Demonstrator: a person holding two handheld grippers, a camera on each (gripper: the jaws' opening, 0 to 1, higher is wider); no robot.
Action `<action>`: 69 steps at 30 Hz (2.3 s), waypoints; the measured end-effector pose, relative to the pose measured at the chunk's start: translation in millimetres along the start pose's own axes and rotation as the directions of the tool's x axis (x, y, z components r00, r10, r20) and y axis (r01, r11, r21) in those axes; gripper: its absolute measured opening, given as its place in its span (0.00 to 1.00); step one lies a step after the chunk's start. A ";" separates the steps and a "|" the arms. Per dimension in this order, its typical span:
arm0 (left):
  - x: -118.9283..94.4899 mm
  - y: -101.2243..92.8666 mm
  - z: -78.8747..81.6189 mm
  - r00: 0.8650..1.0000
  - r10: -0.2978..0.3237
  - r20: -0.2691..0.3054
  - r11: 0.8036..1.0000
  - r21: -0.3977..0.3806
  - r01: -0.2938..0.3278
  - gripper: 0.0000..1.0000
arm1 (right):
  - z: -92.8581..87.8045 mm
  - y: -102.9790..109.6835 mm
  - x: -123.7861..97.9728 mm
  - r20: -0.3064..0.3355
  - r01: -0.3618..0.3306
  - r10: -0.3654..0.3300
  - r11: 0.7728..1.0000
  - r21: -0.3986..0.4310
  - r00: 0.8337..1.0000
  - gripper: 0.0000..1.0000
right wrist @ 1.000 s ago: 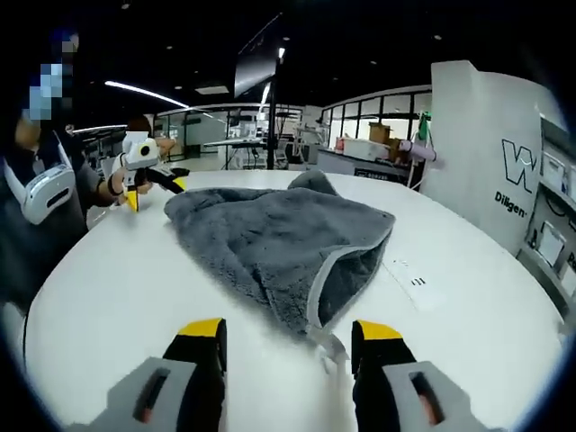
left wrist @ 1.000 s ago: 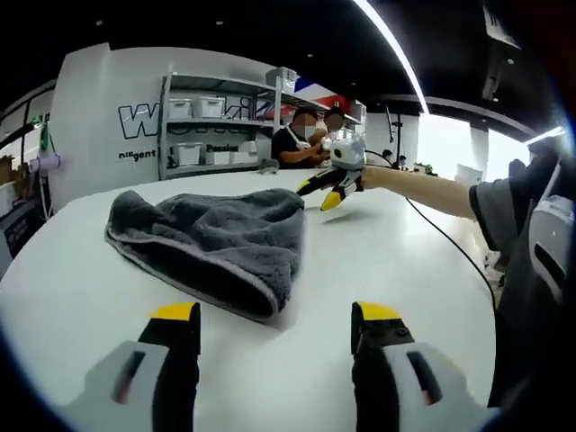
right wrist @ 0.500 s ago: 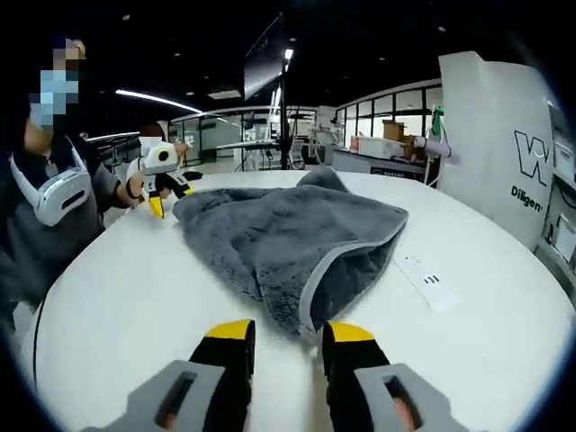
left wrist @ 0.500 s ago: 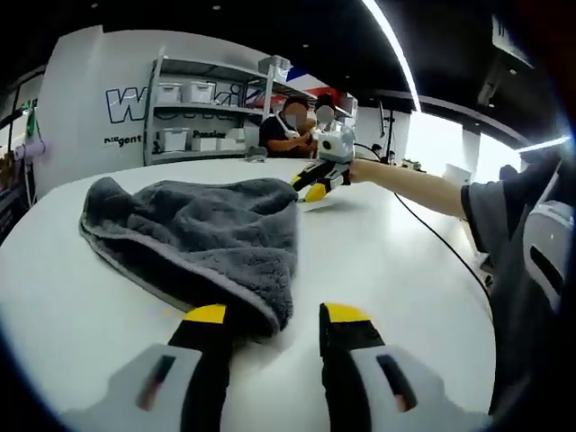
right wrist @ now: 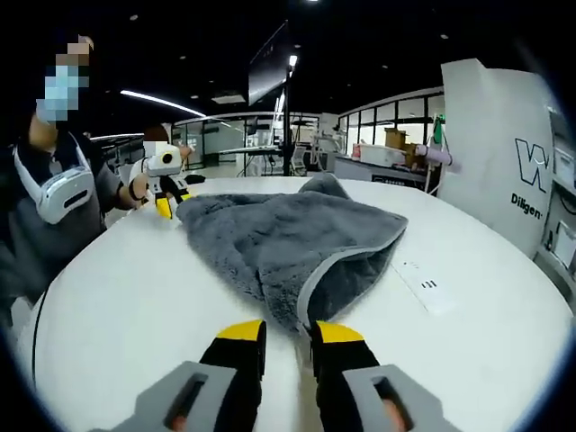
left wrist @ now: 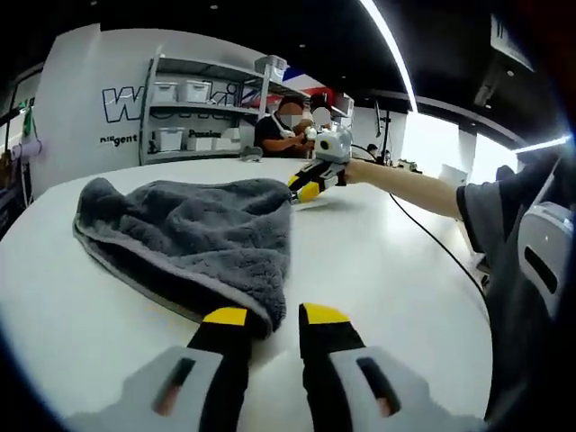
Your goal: Fold the towel on the table until its edges align and the towel forms a compact rectangular stack.
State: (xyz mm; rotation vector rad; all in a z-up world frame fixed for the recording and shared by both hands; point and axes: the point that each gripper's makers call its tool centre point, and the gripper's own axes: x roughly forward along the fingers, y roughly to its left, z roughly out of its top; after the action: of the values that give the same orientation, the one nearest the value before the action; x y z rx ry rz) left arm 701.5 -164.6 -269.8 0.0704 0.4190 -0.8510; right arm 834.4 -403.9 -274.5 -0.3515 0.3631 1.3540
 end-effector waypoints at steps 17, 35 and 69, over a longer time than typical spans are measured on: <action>1.2 1.2 -3.1 1.000 0.013 -0.021 1.000 0.004 -0.013 0.13 | -1.4 3.2 2.9 -0.006 -0.013 0.013 0.999 -0.041 1.000 0.03; -42.6 24.8 -15.4 0.998 0.054 -0.029 0.998 -0.015 -0.054 0.05 | -12.1 51.3 -22.9 0.001 -0.017 0.017 0.999 -0.035 1.000 0.03; -121.7 118.6 -58.2 0.994 0.084 -0.076 0.992 -0.087 -0.091 0.05 | 37.8 269.1 43.4 0.035 0.178 -0.177 0.983 -0.036 0.984 0.03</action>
State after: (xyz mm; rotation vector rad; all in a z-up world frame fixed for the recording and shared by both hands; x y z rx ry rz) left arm 699.3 14.0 -288.5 0.0354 0.5179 -0.7439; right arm 579.5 -300.4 -269.7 -0.3860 0.2726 1.1914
